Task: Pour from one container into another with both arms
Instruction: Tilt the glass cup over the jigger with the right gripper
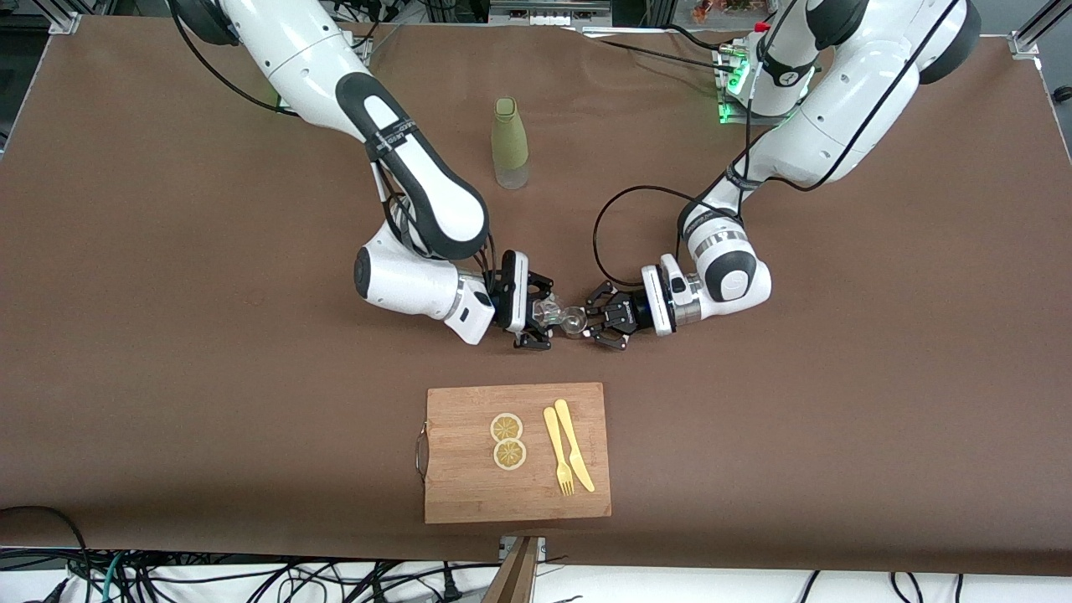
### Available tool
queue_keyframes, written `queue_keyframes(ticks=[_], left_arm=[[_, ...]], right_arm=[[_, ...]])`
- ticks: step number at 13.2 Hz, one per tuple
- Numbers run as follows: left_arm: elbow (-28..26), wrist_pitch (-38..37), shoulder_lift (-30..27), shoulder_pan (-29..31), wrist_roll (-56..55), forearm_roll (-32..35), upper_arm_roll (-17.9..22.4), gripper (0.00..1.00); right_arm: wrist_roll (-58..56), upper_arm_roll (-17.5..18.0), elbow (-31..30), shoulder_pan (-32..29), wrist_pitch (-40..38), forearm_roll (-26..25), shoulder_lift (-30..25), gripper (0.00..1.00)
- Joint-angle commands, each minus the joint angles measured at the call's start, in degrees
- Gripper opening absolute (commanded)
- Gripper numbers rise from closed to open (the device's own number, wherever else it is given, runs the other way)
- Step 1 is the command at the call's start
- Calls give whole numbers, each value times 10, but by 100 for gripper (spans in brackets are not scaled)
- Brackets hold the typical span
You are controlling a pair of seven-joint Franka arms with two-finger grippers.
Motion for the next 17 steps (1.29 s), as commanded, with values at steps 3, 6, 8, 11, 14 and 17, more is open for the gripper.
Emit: queue_keyframes(ticks=[3, 6, 8, 11, 14, 17], left_arm=[[-18, 11, -22, -4, 17, -20, -1, 0], [-21, 11, -23, -4, 17, -20, -1, 0], [-21, 11, -23, -4, 17, -20, -1, 0], [-22, 16, -23, -4, 17, -20, -1, 0], [-22, 16, -24, -4, 17, -20, -1, 0], [-23, 16, -24, -4, 17, -20, -1, 0]], right_arm=[[30, -5, 12, 7, 8, -44, 0, 0], [54, -6, 13, 11, 8, -69, -1, 0], [86, -5, 24, 12, 8, -110, -1, 0], [125, -5, 26, 13, 8, -152, -2, 0], [126, -5, 26, 15, 7, -153, -3, 0], [129, -6, 26, 18, 8, -162, -2, 0]])
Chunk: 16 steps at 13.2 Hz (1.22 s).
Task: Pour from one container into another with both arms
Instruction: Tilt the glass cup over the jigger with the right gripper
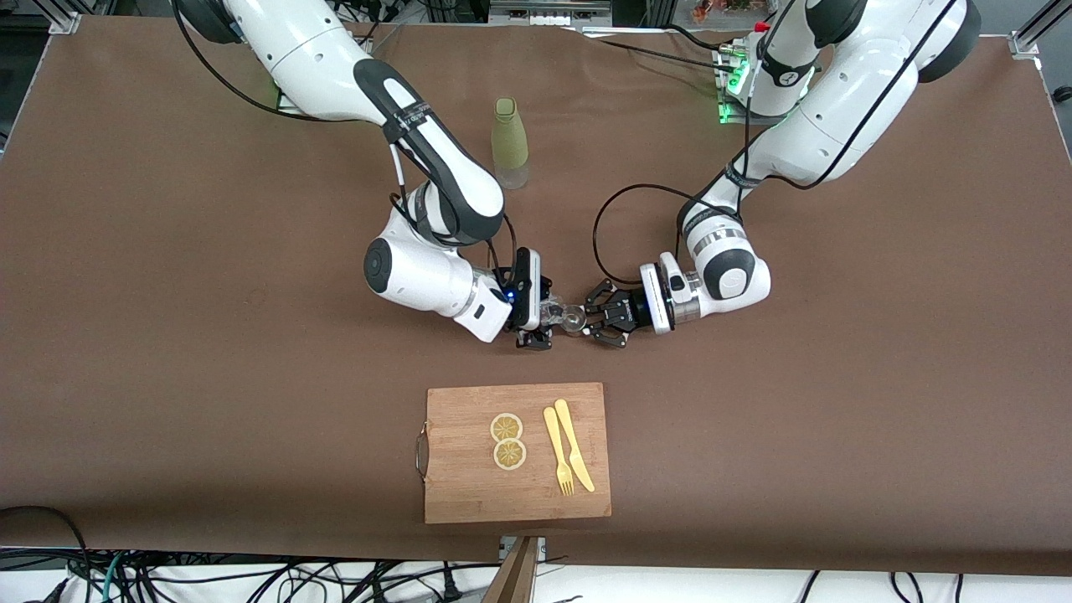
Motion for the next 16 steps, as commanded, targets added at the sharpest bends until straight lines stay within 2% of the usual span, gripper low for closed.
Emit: queue_keyframes(ticks=[1, 6, 16], left_arm=[[-18, 11, -21, -3, 17, -20, -1, 0], [-21, 11, -21, -3, 17, -20, -1, 0], [-22, 15, -26, -6, 9, -20, -1, 0]], right_arm=[[20, -6, 6, 13, 6, -21, -1, 0], [51, -5, 12, 13, 6, -74, -1, 0], [52, -4, 17, 16, 6, -72, 0, 0]])
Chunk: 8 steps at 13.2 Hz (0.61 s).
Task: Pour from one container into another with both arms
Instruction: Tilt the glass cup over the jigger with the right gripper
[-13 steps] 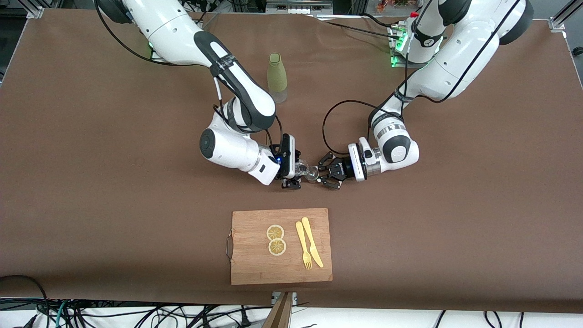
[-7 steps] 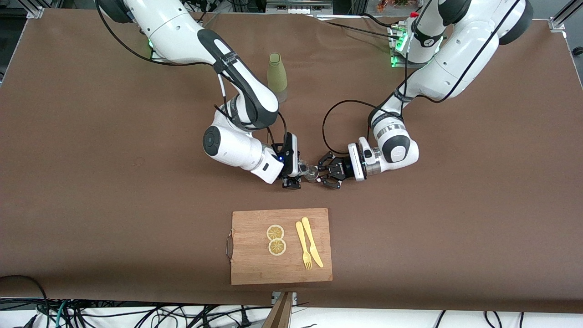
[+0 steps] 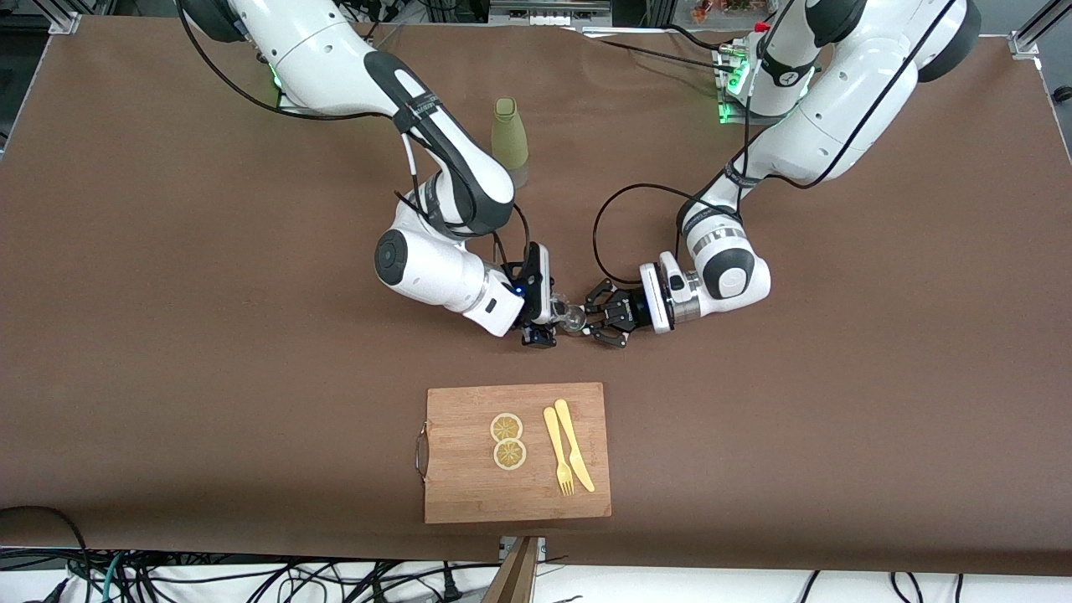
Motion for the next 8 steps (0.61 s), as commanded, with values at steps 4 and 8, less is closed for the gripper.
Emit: queue_keyframes(ticks=[4, 8], left_arm=[[-20, 10, -24, -6, 8, -20, -1, 0], [-20, 9, -27, -6, 4, -20, -1, 0]], right_arm=[[15, -2, 7, 4, 3, 1, 0, 0], [11, -2, 7, -1, 2, 51, -2, 0]])
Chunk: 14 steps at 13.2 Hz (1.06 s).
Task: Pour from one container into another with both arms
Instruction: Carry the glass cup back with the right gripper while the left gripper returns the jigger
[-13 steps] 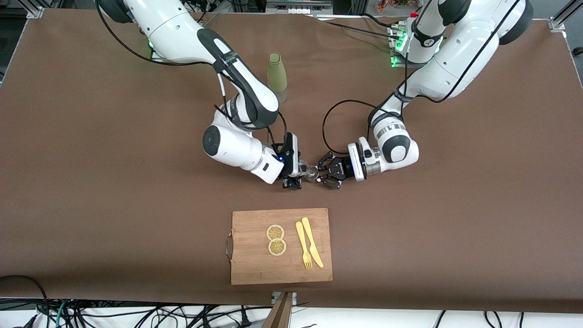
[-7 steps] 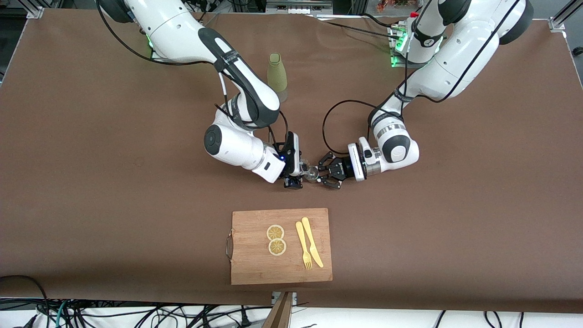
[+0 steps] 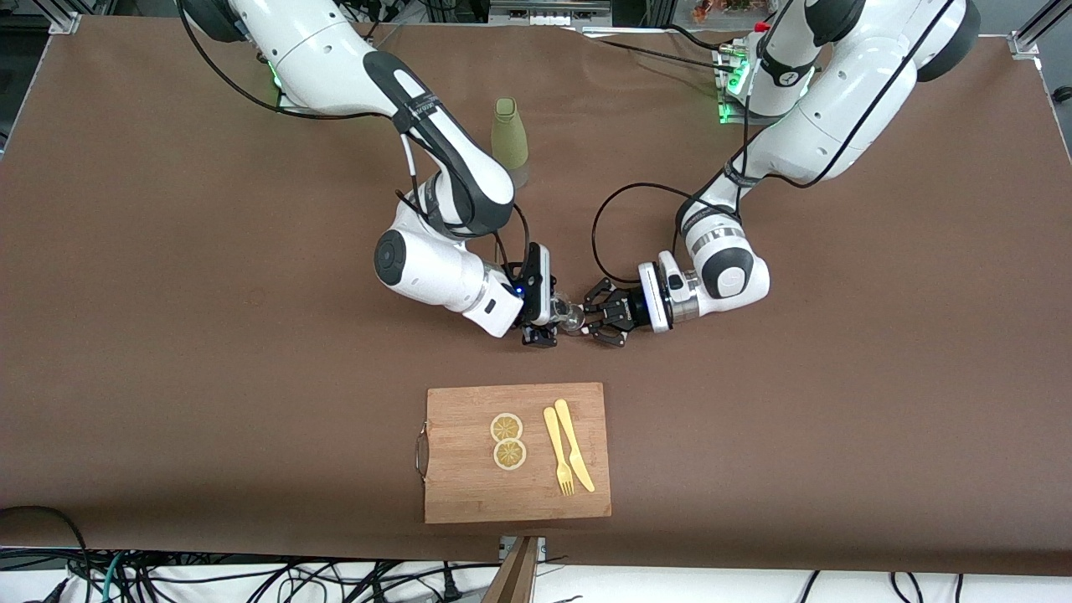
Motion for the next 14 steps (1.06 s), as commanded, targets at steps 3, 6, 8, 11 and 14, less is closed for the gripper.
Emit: queue_keyframes(ticks=[3, 6, 8, 11, 14], left_arm=[[-20, 8, -29, -3, 3, -19, -1, 0], [-20, 3, -31, 4, 3, -13, -1, 0], [-31, -1, -42, 18, 2, -9, -1, 0], [-48, -31, -62, 53, -25, 53, -1, 0], [-53, -82, -67, 89, -32, 111, 6, 0]], right_arm=[[4, 0, 6, -4, 0, 53, -4, 0], [4, -1, 6, -5, -2, 68, -7, 0], [4, 1, 6, -14, -8, 70, -10, 0], [-7, 0, 6, -38, -58, 102, -19, 0], [-62, 0, 6, -89, -144, 139, -27, 0]])
